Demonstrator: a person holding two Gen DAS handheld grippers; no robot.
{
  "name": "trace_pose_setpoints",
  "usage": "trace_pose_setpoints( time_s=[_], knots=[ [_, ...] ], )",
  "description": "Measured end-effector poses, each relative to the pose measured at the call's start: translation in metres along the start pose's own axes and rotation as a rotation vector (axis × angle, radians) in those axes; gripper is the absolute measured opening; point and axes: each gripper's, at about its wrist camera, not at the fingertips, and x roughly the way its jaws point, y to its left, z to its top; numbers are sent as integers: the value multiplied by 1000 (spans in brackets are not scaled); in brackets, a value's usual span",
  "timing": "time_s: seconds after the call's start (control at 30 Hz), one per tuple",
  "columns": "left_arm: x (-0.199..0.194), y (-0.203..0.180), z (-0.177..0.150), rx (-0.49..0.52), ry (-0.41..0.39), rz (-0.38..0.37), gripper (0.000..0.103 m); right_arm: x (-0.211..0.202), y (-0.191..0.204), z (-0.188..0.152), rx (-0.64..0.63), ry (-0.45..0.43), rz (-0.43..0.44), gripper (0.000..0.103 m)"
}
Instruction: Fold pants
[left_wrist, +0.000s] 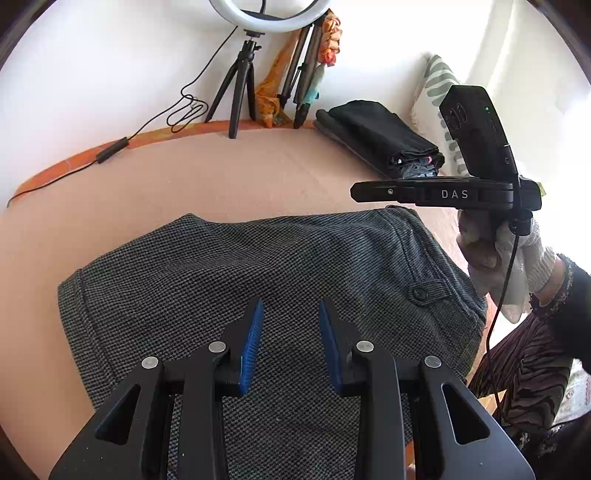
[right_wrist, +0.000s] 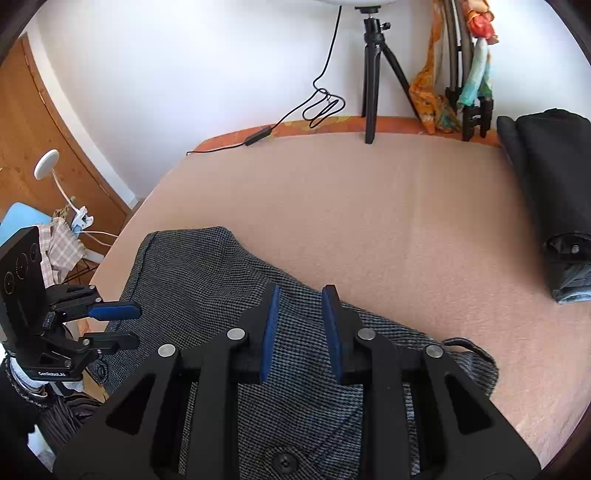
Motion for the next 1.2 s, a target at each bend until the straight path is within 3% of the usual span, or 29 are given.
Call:
trace_pose_setpoints(
  time_s=[0.27,0.4,0.43,0.47,0.57,0.73,0.87,1.0,1.2],
  knots=[
    [30,23,-11,-54,101,42,29,56,15,7,27,133,104,22],
    [35,31,-19,-84,130,26,29,86,17,5,8,180,35,19],
    [34,32,-20,-87,129,22,29,90,14,5,16,176,15,7],
    [33,32,-22,-87,130,20,29,91,11,6,25,162,-1,3],
    [30,30,-24,-82,130,22,29,92,7,9,43,149,2,3],
    [8,18,-9,-64,39,53,29,74,15,13,27,111,28,8],
    [11,4,8,-26,-9,121,29,47,18,16,26,62,40,10],
    [39,-3,20,0,13,158,29,19,15,10,32,28,48,12],
    [65,-3,17,21,75,215,29,-23,3,-3,54,-24,22,28]
  ],
)
